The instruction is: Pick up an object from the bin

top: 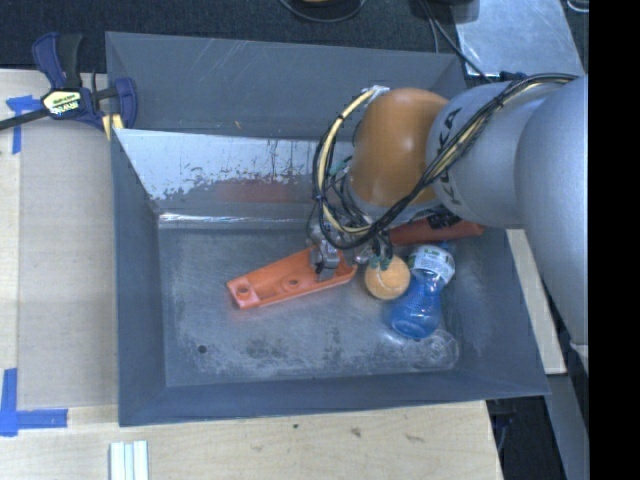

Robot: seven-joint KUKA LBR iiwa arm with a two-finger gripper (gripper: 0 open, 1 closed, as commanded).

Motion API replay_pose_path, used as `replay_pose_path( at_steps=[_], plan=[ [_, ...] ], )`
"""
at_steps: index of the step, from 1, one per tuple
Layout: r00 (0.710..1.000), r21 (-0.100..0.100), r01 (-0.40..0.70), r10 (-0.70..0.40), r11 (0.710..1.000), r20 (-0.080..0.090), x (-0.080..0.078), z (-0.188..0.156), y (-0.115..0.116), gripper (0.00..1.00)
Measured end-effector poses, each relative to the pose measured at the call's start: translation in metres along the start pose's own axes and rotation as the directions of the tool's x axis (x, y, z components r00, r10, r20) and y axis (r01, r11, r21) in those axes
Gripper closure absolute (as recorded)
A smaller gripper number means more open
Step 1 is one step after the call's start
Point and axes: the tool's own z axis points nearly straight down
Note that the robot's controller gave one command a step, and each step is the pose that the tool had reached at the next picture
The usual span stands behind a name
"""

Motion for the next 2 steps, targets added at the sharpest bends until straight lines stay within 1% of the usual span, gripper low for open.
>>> replay_pose_path(
  at_steps=[1,2],
  plan=[
    [1.0,0.0,0.0,0.0,1.0,0.0,0.0,0.0,0.0,1.0],
    [1.0,0.0,-0.017,0.017,1.0,0.004,0.0,-0.133,-0.003,1.0]
  ],
)
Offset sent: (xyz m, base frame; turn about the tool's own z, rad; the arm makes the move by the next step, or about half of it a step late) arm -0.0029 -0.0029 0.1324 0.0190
